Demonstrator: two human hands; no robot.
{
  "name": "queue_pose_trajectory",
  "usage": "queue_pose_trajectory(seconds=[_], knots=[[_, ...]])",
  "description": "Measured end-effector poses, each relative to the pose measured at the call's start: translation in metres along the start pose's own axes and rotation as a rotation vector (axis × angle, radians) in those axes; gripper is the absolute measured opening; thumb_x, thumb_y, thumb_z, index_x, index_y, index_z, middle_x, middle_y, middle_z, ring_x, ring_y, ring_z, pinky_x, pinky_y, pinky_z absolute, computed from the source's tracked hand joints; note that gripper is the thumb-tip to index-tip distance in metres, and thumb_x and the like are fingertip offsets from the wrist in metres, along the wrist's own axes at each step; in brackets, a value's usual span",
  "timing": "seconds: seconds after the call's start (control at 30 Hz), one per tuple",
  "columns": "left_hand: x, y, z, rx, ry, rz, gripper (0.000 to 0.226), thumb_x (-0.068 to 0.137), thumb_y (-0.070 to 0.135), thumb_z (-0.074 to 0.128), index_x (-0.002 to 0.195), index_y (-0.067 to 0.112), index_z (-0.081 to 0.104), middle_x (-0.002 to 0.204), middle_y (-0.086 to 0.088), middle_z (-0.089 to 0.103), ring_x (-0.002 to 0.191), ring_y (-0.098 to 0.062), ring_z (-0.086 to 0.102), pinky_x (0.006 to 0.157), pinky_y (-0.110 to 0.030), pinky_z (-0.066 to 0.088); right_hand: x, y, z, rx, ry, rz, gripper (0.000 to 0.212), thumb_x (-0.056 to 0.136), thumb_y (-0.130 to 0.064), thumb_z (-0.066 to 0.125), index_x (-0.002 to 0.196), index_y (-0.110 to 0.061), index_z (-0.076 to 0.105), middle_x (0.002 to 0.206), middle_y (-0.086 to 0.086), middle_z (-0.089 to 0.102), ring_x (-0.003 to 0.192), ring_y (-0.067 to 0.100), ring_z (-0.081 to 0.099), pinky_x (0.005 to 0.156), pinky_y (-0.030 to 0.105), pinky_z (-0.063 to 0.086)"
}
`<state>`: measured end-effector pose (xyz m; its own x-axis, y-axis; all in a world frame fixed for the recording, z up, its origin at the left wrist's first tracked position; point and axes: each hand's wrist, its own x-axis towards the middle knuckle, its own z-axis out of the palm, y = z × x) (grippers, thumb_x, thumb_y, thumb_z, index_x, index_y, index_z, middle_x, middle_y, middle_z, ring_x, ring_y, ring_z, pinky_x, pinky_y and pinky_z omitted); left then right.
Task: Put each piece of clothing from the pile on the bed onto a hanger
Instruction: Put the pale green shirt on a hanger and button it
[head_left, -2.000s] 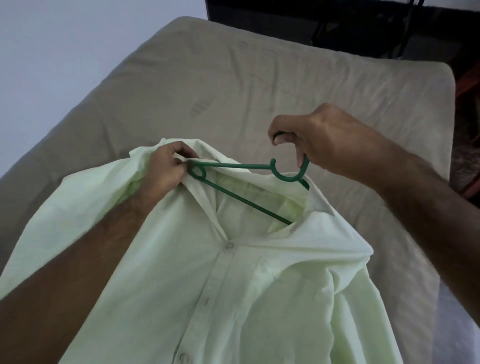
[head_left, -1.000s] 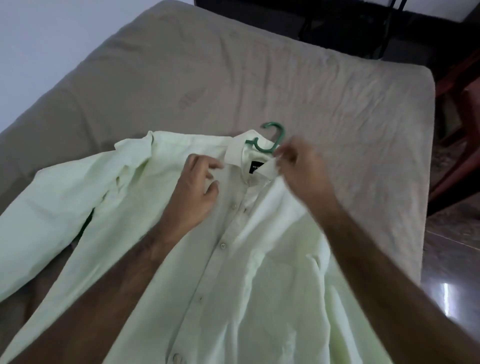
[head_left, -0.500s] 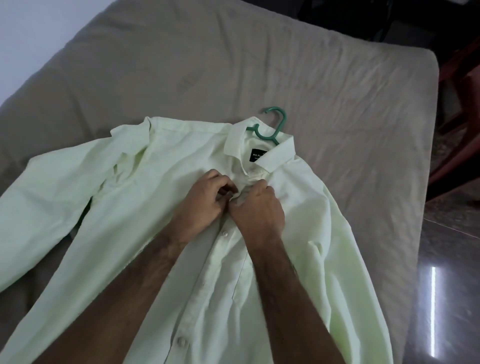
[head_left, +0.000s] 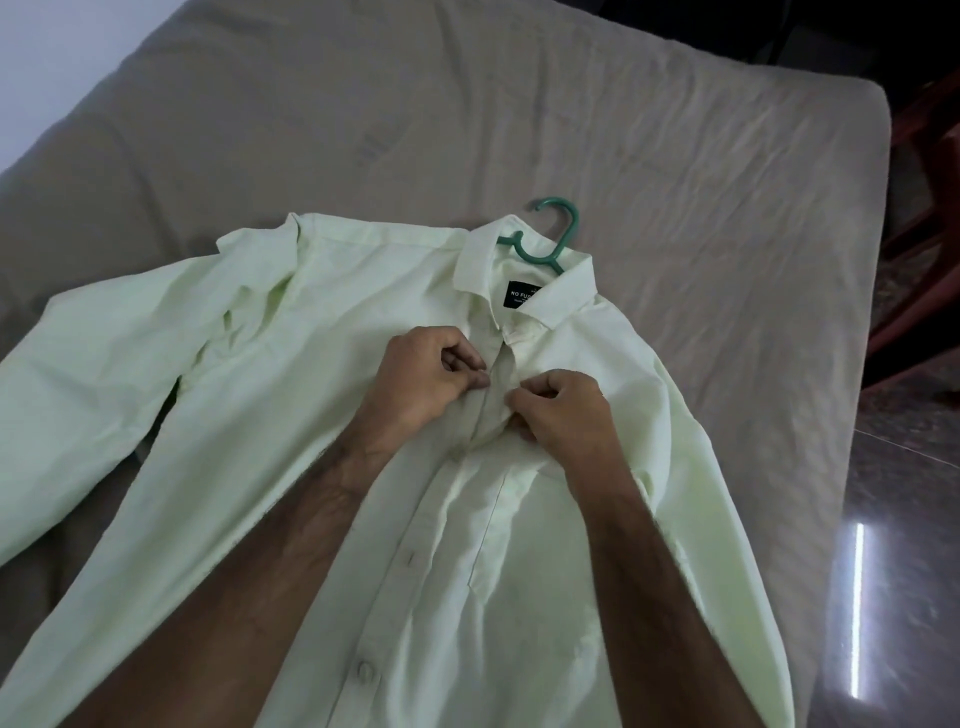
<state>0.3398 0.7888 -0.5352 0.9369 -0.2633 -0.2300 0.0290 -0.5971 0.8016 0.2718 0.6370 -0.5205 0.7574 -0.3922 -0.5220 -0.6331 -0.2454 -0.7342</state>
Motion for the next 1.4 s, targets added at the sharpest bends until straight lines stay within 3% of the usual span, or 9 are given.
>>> queue_pose_trajectory(seconds=[0.07,0.2,0.47,0.77,0.9,1.0,1.1,1.27,1.4], knots=[[-0.002,0.000,-0.003,-0.077,-0.017,-0.033,0.012,0.073,0.014,0.087,0.079,0.017,0.078,0.070,0.008,0.072,0.063,0.004,0.061,0.062,-0.007,0.044,0.001,0.000,0.000,0.067,-0.063,0.014,0.005,0.083,-0.018,0.072,0.078,-0.015,0.071,0.060,-0.003,0.070,0.057,0.011,0.064,0.066,0.031,0.056],[-0.001,-0.003,-0.005,-0.162,-0.052,-0.089,0.007,0.079,0.015,0.084,0.083,0.018,0.080,0.076,0.003,0.076,0.078,-0.010,0.072,0.075,-0.020,0.054,0.006,-0.004,0.007,0.202,-0.074,0.015,0.013,0.085,-0.018,0.075,0.077,-0.008,0.070,0.057,-0.001,0.067,0.051,0.011,0.060,0.064,0.028,0.052],[-0.006,0.000,-0.004,-0.304,-0.084,-0.160,0.006,0.082,0.008,0.080,0.088,0.009,0.078,0.080,-0.005,0.077,0.077,-0.011,0.072,0.070,-0.014,0.053,0.003,0.011,0.037,0.329,0.103,-0.006,0.011,0.084,-0.024,0.078,0.089,-0.015,0.076,0.077,0.002,0.076,0.075,0.019,0.073,0.083,0.048,0.060],[-0.004,-0.003,0.000,-0.281,-0.071,-0.160,0.008,0.079,0.008,0.082,0.084,0.011,0.077,0.078,-0.001,0.077,0.081,-0.018,0.073,0.081,-0.026,0.058,-0.003,0.010,0.027,0.525,0.039,0.024,0.015,0.095,-0.011,0.064,0.088,-0.007,0.077,0.072,0.008,0.074,0.067,0.011,0.068,0.067,0.020,0.055],[-0.005,-0.001,-0.003,-0.308,-0.091,-0.187,0.007,0.084,0.019,0.079,0.084,0.012,0.078,0.069,0.005,0.073,0.070,-0.006,0.069,0.072,-0.019,0.052,-0.002,0.012,0.026,0.442,0.014,-0.042,0.003,0.087,-0.007,0.074,0.088,-0.006,0.077,0.065,0.006,0.070,0.059,0.011,0.062,0.064,0.023,0.053],[-0.006,-0.002,-0.001,-0.262,-0.087,-0.160,0.015,0.078,0.031,0.084,0.081,0.017,0.078,0.073,0.006,0.074,0.073,-0.005,0.069,0.073,-0.019,0.053,0.001,0.015,0.033,0.349,0.087,-0.043,0.013,0.078,-0.024,0.084,0.082,-0.013,0.077,0.063,0.002,0.071,0.055,0.010,0.060,0.061,0.027,0.051],[-0.007,-0.009,0.007,-0.218,-0.002,-0.130,0.010,0.079,0.023,0.083,0.080,0.018,0.075,0.077,0.004,0.075,0.078,-0.007,0.070,0.075,-0.022,0.052,0.003,0.014,0.038,0.212,0.139,-0.069,0.021,0.077,-0.036,0.084,0.081,-0.017,0.074,0.068,-0.003,0.073,0.061,0.008,0.064,0.064,0.026,0.052],[-0.006,-0.014,0.017,-0.258,0.073,-0.094,0.018,0.082,0.009,0.079,0.088,0.017,0.064,0.071,0.006,0.071,0.066,-0.002,0.064,0.070,-0.019,0.046,0.010,0.011,0.037,0.173,0.073,-0.031,0.017,0.081,-0.028,0.079,0.081,-0.015,0.069,0.072,0.002,0.071,0.063,0.016,0.064,0.069,0.035,0.056],[-0.014,-0.012,0.018,-0.080,0.084,0.081,0.032,0.086,0.008,0.074,0.106,0.018,0.052,0.074,0.005,0.068,0.066,-0.001,0.060,0.067,-0.018,0.046,0.013,0.014,0.037,0.170,0.030,-0.020,0.015,0.084,-0.026,0.076,0.082,-0.016,0.065,0.073,0.004,0.069,0.065,0.019,0.063,0.070,0.039,0.055]])
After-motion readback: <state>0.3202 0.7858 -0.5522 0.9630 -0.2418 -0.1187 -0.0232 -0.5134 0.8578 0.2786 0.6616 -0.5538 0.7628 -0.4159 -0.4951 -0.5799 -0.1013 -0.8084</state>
